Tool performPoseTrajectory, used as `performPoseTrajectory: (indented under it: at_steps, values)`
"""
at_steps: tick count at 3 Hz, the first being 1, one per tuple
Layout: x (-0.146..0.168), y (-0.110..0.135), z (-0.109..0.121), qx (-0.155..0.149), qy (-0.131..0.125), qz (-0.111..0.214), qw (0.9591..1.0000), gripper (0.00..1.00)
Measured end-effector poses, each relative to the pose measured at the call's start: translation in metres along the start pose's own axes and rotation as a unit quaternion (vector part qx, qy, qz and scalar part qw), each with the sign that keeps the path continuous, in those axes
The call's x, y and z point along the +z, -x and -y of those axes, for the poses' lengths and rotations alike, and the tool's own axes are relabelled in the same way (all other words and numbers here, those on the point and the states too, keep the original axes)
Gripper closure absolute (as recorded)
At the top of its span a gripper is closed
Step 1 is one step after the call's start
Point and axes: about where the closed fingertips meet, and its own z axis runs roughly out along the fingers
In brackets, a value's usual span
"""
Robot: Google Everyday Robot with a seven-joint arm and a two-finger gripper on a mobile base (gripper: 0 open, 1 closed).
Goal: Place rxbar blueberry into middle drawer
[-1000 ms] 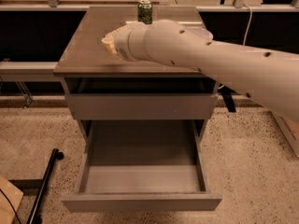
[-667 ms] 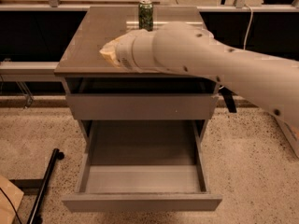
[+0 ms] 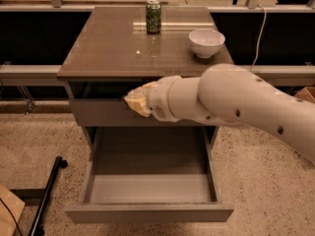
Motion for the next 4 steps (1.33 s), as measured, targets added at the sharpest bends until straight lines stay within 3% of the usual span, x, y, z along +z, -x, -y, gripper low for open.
performPoseTrajectory:
  at_steps: [1, 2, 3, 4]
  values:
    - [-0.013, -0.055, 0.008, 0.060, -0.003, -0.011, 0.9981, 1.00]
    - [-0.012, -0.117, 0.031, 0.130, -0.012, -0.024, 0.9911, 1.00]
    - [-0.012, -0.117, 0.031, 0.130, -0.012, -0.024, 0.9911, 1.00]
    - [0.005, -0.133, 0.030, 0.140, 0.002, -0.020, 0.9899, 1.00]
